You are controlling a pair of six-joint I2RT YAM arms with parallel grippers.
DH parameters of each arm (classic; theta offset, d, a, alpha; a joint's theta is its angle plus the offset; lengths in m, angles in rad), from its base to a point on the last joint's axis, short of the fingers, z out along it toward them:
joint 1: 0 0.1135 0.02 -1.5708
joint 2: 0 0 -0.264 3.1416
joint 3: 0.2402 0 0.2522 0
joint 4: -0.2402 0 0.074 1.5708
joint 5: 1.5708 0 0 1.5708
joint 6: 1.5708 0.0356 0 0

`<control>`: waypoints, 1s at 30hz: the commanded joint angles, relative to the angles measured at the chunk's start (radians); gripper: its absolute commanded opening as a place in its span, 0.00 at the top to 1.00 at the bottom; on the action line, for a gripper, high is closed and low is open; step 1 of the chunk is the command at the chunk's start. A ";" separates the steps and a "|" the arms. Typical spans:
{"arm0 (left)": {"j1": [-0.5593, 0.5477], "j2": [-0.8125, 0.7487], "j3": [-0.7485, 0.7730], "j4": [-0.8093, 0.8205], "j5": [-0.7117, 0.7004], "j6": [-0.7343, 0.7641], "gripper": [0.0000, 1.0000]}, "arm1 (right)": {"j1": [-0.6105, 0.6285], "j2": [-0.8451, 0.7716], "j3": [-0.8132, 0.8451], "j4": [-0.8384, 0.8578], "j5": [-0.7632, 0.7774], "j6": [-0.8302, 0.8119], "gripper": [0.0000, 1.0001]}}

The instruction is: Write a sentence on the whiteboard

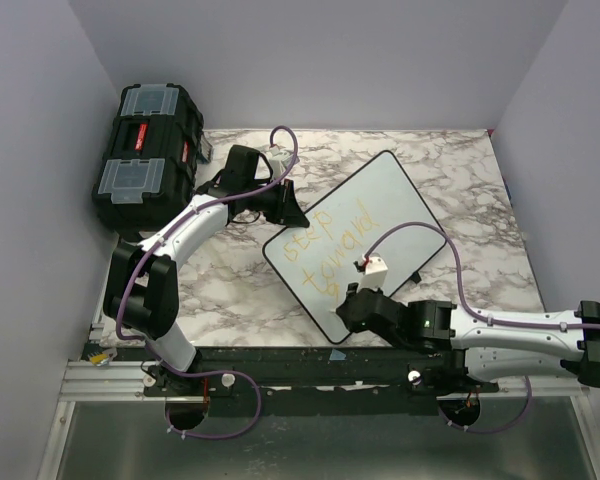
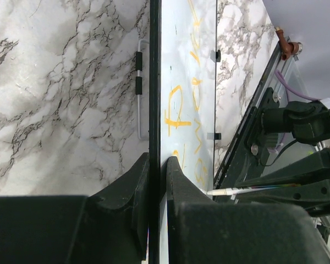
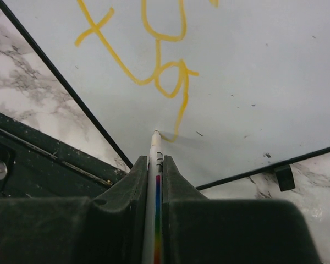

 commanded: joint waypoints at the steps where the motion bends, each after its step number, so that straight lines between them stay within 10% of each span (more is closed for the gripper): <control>1: -0.003 -0.014 -0.015 0.014 -0.096 0.076 1.00 | -0.001 0.014 0.004 0.135 0.065 -0.057 0.99; 14: -0.005 -0.020 -0.010 0.002 -0.097 0.062 1.00 | -0.001 -0.129 0.047 -0.148 0.377 0.035 0.99; 30: -0.005 -0.028 -0.009 -0.003 -0.099 0.062 1.00 | -0.002 -0.035 0.037 0.008 0.277 -0.050 0.99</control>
